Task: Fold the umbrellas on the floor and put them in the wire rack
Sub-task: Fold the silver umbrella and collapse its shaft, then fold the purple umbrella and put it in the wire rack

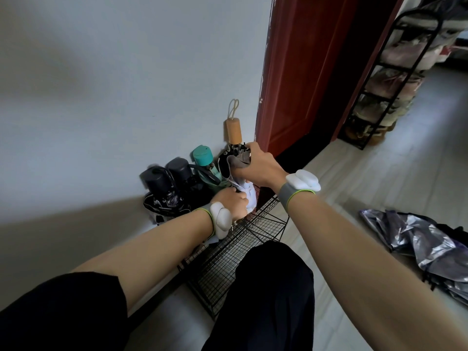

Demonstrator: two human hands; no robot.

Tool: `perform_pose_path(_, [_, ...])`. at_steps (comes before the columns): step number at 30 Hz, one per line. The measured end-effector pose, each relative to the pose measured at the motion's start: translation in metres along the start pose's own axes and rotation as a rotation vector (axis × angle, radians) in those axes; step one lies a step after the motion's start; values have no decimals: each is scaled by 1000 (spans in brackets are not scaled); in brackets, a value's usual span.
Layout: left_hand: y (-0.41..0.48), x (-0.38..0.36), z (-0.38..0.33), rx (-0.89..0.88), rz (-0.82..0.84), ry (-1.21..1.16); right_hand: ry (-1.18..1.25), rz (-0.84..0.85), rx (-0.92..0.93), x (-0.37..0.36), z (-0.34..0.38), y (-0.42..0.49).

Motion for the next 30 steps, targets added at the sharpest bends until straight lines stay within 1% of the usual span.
perform_pose_path(2, [-4, 1, 4, 59, -24, 67, 6, 11, -7, 0, -3, 0])
perform_pose_path(5, [-4, 6, -12, -71, -70, 102, 9, 32, -6, 1, -6, -1])
perform_pose_path(8, [-6, 20, -7, -15, -151, 16, 11, 47, 7, 3, -10, -1])
perform_pose_path(9, [-6, 19, -6, -6, -150, 4, 15, 53, 10, 3, -11, 0])
perform_pose_path(13, [0, 19, -4, 15, -40, -141, 28, 58, 17, 8, -18, -3])
perform_pose_path(17, [0, 30, -6, 12, -44, -209, 24, 79, 16, 13, -25, -10])
perform_pose_path(19, [3, 34, -13, -15, -43, -201, -31, 50, 7, 19, -35, -15])
perform_pose_path(21, [13, 42, -24, -66, -47, -154, -74, 11, -30, 32, -57, -23])
perform_pose_path(22, [14, 39, -24, -64, -47, -164, -82, 10, -37, 33, -61, -24])
perform_pose_path(24, [28, 54, -24, -24, -96, -220, -82, -19, -89, 46, -92, -37])
perform_pose_path(26, [32, 63, -15, 67, -117, -314, -104, -35, -134, 50, -118, -46])
perform_pose_path(30, [65, 101, -23, 52, -139, -368, -105, -54, -289, 62, -201, -82])
Point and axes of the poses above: each hand's wrist, its own y-axis towards the middle knuckle, its own x-axis out of the back of the hand, z = x × y, the point moved 9 cm from there along y, towards the middle knuckle, and after that the axes turned 4 degrees about z, right-handed, at the moved point
